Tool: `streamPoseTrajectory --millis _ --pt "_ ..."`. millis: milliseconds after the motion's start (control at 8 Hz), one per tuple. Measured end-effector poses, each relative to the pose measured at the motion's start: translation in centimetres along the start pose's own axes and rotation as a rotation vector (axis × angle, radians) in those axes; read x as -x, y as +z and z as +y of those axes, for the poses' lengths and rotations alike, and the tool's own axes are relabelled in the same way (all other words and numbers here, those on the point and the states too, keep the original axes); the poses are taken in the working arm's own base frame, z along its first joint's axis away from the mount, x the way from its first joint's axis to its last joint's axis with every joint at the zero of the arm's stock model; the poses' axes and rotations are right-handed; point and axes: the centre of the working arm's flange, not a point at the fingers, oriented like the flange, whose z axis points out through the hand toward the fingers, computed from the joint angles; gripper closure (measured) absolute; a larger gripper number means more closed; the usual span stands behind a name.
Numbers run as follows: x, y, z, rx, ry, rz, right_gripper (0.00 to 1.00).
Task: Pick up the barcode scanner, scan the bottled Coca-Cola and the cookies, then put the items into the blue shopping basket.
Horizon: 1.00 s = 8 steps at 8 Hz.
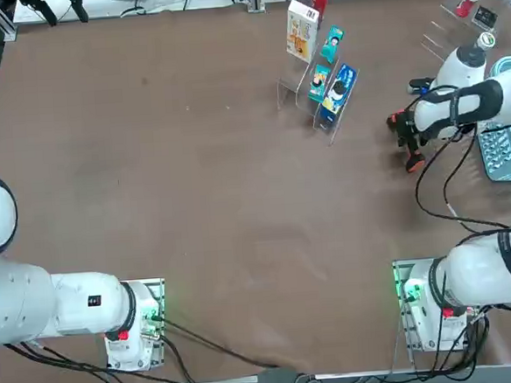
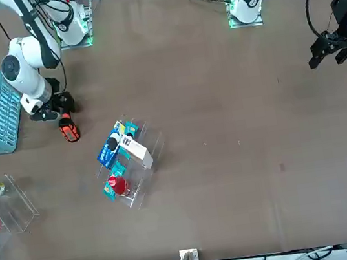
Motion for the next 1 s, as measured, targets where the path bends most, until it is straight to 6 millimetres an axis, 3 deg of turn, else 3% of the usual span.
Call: streamPoseTrajectory --millis 250,500,750,1000 --pt "-0.2 0.0 0.0 0.0 0.0 0.004 0.21" --pt "-0.6 -0.4 -0.1 0.0 -0.001 0.015 0.56" --pt "-1.0 -0.7 -0.1 0.0 -0.001 0.026 0.56" --pt "-2.1 -2.6 0.0 0.0 -0.002 0.062 0.56"
